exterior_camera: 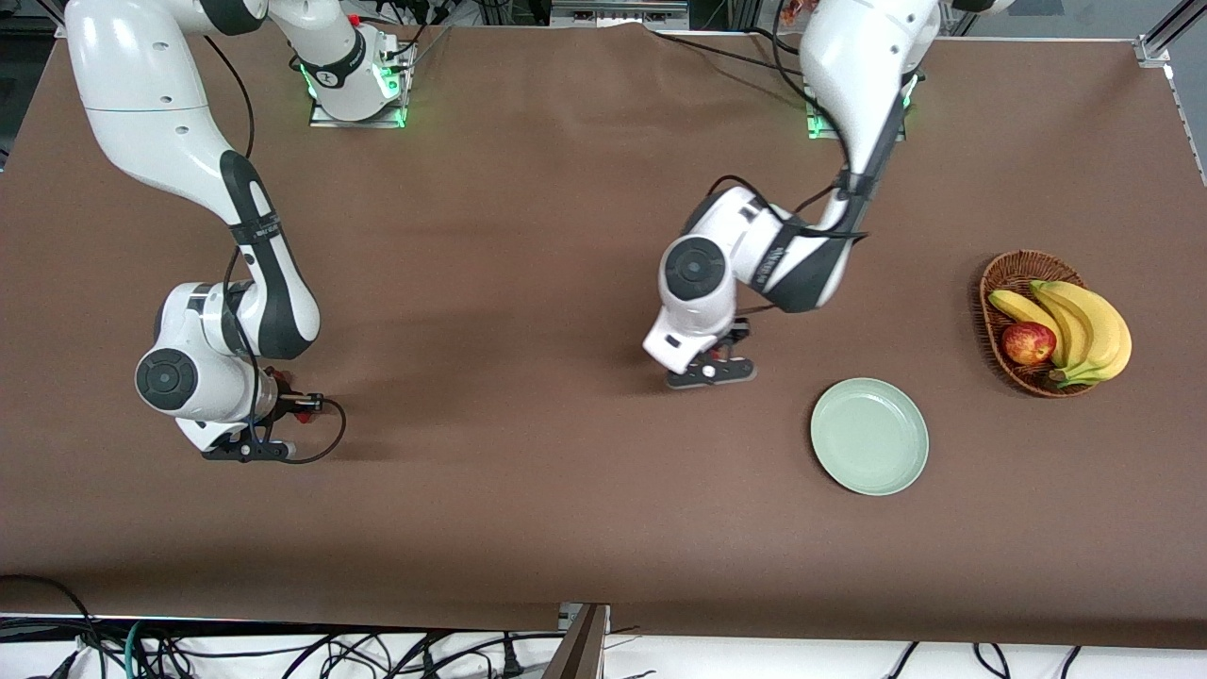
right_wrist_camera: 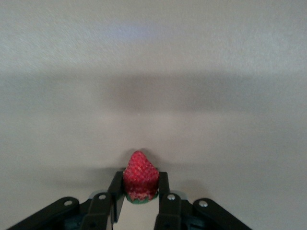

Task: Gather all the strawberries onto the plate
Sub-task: 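Drop the strawberry onto the plate while the right gripper grasps another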

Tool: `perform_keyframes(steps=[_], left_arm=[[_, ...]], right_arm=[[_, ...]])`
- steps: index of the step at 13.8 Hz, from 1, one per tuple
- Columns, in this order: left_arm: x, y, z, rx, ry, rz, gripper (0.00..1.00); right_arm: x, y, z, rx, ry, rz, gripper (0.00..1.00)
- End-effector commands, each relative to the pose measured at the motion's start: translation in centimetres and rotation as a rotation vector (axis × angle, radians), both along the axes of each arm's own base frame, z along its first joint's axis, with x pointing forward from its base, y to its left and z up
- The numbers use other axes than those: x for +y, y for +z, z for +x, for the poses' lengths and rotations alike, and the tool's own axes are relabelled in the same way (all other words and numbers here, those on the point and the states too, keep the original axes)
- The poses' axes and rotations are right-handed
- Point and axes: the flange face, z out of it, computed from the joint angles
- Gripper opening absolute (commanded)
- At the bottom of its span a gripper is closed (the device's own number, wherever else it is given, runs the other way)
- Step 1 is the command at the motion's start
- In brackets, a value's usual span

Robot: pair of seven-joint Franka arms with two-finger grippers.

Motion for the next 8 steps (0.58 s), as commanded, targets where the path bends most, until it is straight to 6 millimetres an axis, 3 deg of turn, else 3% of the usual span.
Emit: perform_keyframes(steps=[1,3,6,7,8], left_arm=[[8.7,3.1,3.4,0.062,-0.129,-0.001,0.26],[13.9,2.5,5.2,0.101,-0.205,-0.021,0.26],[21.0,1.1,7.2,0.145,-0.272,-0.050,0.28],[23.5,-1.8,7.8,0.181,-0.283,-0.066,0.29],[24.3,-3.0,8.6,0.174,-0.315,-0.071,0.29]], right_arm=[[3.9,3.1,1.3,-0.053,0.039,0.061,0.27],[8.9,5.0,2.0,-0.092,0.025,0.103,0.28],[17.3,5.6,0.5,-0.103,-0.076,0.107,0.28],[20.8,6.3,-0.1,-0.116,-0.120,0.112,0.29],[24.8,7.3,-0.9,-0.134,-0.170,0.122,0.29]])
